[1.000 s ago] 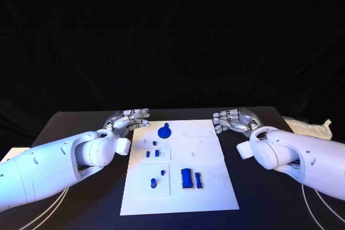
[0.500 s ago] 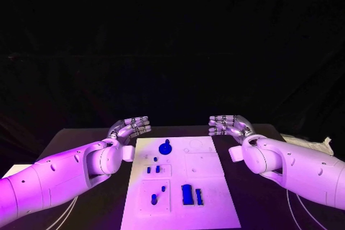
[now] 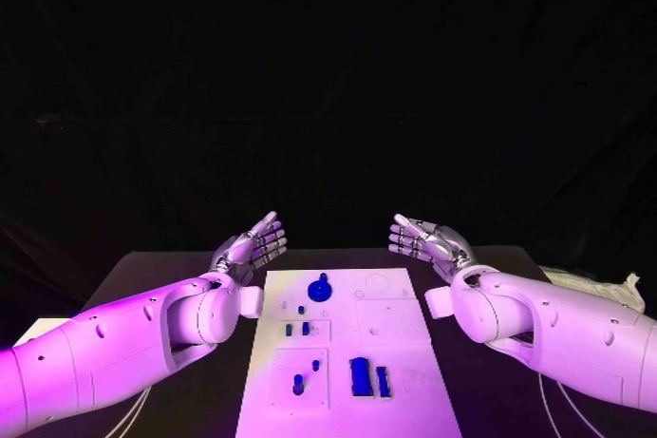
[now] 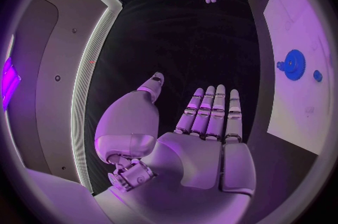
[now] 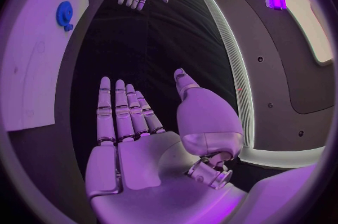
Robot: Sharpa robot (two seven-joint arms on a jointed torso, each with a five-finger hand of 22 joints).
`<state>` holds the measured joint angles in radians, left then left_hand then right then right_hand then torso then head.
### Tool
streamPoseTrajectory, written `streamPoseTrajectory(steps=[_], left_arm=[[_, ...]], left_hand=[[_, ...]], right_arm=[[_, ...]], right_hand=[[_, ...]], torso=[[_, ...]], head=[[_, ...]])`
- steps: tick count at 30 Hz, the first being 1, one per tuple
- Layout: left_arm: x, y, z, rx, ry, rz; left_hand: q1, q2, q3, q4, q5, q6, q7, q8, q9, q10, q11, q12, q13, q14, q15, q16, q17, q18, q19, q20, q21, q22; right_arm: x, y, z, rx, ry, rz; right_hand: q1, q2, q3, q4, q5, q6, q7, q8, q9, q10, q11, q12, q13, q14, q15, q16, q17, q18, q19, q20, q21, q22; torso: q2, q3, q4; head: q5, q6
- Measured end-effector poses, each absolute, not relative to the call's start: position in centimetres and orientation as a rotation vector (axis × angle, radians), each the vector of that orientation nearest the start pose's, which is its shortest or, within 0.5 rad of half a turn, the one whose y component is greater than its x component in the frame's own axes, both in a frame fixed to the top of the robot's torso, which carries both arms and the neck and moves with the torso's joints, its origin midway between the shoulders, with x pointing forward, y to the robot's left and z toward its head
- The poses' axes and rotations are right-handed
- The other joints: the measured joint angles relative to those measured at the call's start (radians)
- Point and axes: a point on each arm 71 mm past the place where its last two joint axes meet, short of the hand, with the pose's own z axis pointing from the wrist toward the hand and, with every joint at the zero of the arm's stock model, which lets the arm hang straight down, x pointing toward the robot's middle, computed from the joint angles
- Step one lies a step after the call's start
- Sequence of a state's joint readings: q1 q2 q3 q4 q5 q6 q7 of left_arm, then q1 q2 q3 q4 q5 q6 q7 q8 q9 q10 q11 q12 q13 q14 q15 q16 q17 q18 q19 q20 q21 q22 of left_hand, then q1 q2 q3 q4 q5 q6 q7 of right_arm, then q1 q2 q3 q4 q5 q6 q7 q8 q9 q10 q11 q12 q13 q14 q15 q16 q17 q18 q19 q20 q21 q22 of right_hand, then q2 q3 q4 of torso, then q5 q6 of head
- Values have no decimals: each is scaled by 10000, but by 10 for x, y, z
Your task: Assemble the parts on the task board
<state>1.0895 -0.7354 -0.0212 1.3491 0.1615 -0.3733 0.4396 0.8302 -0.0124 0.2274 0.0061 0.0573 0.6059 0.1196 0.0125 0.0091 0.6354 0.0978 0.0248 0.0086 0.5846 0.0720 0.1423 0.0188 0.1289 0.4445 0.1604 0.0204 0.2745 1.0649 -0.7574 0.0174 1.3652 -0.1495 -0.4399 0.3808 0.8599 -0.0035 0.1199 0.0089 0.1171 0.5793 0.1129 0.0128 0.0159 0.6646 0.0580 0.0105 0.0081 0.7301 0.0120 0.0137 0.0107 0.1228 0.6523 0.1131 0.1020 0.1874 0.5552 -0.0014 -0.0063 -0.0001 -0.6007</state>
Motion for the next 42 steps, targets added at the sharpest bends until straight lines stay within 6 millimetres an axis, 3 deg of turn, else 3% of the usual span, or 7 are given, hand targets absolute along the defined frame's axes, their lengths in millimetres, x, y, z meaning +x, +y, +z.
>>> streamPoseTrajectory(steps=[4, 9, 15, 23, 35, 39, 42], left_arm=[[488, 204, -239, -13784, 13190, -14020], [472, 193, -235, -13374, 13097, -13525], [463, 190, -230, -12896, 12765, -12850], [462, 192, -228, -12545, 12477, -12395], [462, 193, -227, -12394, 12354, -12215], [462, 194, -227, -12375, 12341, -12199], [462, 194, -227, -12366, 12334, -12191]], left_hand=[[-1249, 62, -338, -23, -277, -911, -180, -54, -43, -954, -373, -109, -40, -880, -341, -212, -89, -112, -672, -241, -88, -413], [-2622, 100, -721, -50, -424, -1917, -638, -57, -59, -2007, -717, -137, -61, -1850, -559, -449, -146, -219, -1409, -507, -135, -868], [-3847, 115, -1051, -51, -470, -2803, -985, -57, -75, -2943, -883, -180, -70, -2707, -665, -993, -165, -751, -2063, -931, -143, -1274], [-5095, 124, -1495, -61, -509, -3715, -1140, -57, -80, -3899, -954, -180, -74, -3596, -703, -1286, -175, -1066, -2690, -1454, -143, -1688], [-6312, 128, -2114, -58, -508, -4616, -1198, -57, -79, -4843, -974, -180, -73, -4459, -714, -1357, -176, -1066, -3349, -1579, -143, -2515], [-6618, 117, -2165, -61, -508, -4814, -1186, -57, -78, -5030, -971, -180, -73, -4647, -715, -1357, -176, -1217, -3488, -1604, -142, -2629], [-6775, 112, -2165, -61, -508, -4921, -1183, -57, -77, -5158, -978, -180, -72, -4784, -724, -1357, -175, -1217, -3808, -1600, -142, -2673]], right_arm=[[485, -203, -232, 11312, 13759, 13264], [469, -191, -228, 11692, 13305, 13125], [462, -188, -226, 12007, 12786, 12690], [462, -192, -226, 12171, 12449, 12348], [462, -193, -226, 12241, 12309, 12205], [462, -193, -226, 12249, 12293, 12189], [462, -193, -226, 12253, 12286, 12184]], right_hand=[[-1279, 21, -180, -47, -176, -866, -177, -58, -75, -992, -275, 0, -37, -1091, -57, -61, -50, -94, -973, -177, -325, -279], [-2709, 28, -576, -67, -657, -1822, -687, -58, -122, -2109, -463, -41, -53, -2306, -93, -76, -74, -172, -2058, -693, -725, -592], [-3985, 34, -941, -92, -978, -2686, -963, -58, -140, -3089, -531, -41, -66, -3389, -106, -76, -89, -692, -3026, -963, -899, -870], [-5280, 36, -1088, -102, -1095, -3565, -1082, -57, -140, -4091, -571, -40, -67, -4492, -117, -76, -95, -1013, -4013, -1086, -945, -1537], [-6553, 36, -1142, -101, -1100, -4425, -1119, -95, -149, -5078, -580, -40, -66, -5576, -122, -76, -93, -1013, -4979, -1126, -984, -1819], [-6845, 29, -1143, -102, -1137, -4615, -1133, -95, -149, -5296, -602, -40, -65, -5835, -125, -76, -92, -1015, -5181, -1122, -984, -1841], [-7355, 32, -1143, -103, -1137, -5097, -1121, -95, -149, -5689, -568, -40, -65, -6267, -119, -76, -91, -1169, -5590, -1126, -984, -1855]], torso=[[-71, 7, 45], [-97, 12, 59], [-108, 15, 61], [-109, 15, 63], [-110, 14, 63], [-110, 14, 63], [-110, 14, 63]], head=[[1, 6], [1, 7], [1, 8], [1, 9], [1, 9], [2, 9], [2, 9]])
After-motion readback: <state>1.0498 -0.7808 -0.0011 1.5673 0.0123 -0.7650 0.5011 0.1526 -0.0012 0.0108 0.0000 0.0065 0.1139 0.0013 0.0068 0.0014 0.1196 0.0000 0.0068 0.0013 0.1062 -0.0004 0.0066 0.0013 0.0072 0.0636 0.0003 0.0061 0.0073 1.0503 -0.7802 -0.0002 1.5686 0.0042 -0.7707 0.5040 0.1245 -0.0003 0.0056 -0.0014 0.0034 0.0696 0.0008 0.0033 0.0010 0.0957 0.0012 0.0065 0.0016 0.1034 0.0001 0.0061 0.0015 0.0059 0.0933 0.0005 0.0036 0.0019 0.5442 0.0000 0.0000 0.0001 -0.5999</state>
